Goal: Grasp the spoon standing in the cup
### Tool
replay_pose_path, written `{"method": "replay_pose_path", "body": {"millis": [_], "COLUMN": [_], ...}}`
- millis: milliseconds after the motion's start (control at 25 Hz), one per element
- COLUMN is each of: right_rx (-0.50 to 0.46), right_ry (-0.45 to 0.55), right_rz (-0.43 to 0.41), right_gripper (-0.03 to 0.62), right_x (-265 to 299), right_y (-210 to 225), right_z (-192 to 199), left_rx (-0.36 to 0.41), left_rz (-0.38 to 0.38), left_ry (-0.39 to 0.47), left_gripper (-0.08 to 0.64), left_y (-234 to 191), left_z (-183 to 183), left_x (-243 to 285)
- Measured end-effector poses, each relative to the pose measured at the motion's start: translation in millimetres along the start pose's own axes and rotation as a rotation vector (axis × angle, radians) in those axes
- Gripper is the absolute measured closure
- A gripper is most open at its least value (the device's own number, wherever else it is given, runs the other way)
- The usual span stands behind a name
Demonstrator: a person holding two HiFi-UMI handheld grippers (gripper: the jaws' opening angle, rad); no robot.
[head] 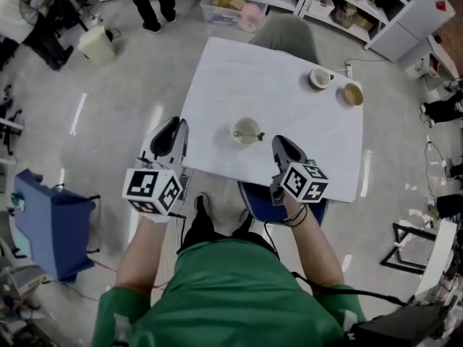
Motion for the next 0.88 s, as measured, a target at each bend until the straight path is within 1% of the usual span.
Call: {"method": "replay_pose_path", "body": {"millis": [80,120,200,320,440,560,720,880], "right_rx": [0.036,0.053,0.088,0.143,0.174,0.185,0.201,0.214], "right_ry": [-0.021,-0.033,-0.056,-0.073,-0.081,-0.106,-0.139,-0.151], "right_rz": [0.043,0.064,0.100,0.140,0.193,0.235,0.268,0.276], "right_gripper": [0.561,0.548,0.492,0.466,0.445,0.419,0.422,0.457], "right_x": [13,20,33,52,63,72,80,81], "right_y": [9,13,18,18,13,16,29,29], "right_z": [9,15,26,41,50,58,59,62], "left_rx": [-0.010,-0.014,-0.020,-0.027,-0.025,-0.026,-0.039,-0.058], "left_rz": [0.024,0.032,0.041,0.045,0.058,0.071,0.076,0.072], "left_ry": [-0.019,-0.025,-0.029,-0.021,-0.018,-0.020,-0.032,-0.041], "left_gripper": [0.494,0.494,0.494,0.494,0.494,0.494,0.494,0.494], "left_y": [-14,-21,-38,-68,-88,-97,-101,-105], "left_z": [6,8,10,6,0,0,2,0], "left_x": [11,15,18,17,13,12,21,14]}}
Point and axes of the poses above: the fingertips, and each gripper's own axes: x forward along the fingers, y to its right, z out of its underside, the point moved 4 cm from there along -x, backward along the fingers, and after that the axes turned 1 degree about x, right-handed, at the moved point
